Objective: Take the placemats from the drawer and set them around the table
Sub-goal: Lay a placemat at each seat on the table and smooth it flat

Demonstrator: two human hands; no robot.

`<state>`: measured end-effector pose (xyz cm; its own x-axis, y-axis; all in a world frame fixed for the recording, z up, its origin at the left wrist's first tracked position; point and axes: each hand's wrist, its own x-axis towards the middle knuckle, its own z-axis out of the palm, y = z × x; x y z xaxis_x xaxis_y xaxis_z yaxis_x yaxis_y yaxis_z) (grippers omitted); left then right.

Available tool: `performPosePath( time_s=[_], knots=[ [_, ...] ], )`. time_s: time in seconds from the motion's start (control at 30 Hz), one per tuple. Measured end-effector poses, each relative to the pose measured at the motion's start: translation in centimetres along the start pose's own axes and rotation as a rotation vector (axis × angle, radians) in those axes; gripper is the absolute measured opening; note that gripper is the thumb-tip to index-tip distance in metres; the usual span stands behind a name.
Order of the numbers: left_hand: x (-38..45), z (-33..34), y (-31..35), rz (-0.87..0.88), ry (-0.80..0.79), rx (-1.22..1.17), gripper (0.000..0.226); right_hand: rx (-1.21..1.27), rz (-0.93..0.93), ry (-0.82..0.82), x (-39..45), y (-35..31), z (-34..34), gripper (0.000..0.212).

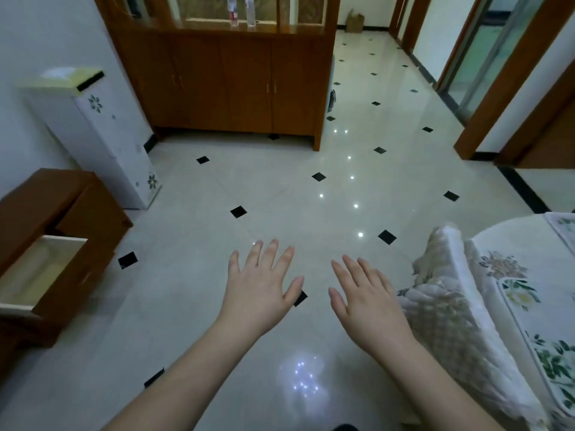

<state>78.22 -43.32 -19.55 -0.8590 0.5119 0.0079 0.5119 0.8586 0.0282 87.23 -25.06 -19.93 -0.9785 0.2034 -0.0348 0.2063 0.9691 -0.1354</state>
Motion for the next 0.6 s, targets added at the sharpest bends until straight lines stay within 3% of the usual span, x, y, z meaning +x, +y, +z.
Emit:
performPosePath(
  time_s=[0.3,0.6],
  knots=[
    [15.1,1.5,2.8,0.159,-0.042,0.016,0.071,0.019,0.063,-0.034,10.9,7.8,1.0,0.057],
    [27.8,-0.2,6.5,0.2,-0.048,0.006,0.071,0.062,0.067,-0.016,21.7,14.5,0.0,0.058]
  ],
)
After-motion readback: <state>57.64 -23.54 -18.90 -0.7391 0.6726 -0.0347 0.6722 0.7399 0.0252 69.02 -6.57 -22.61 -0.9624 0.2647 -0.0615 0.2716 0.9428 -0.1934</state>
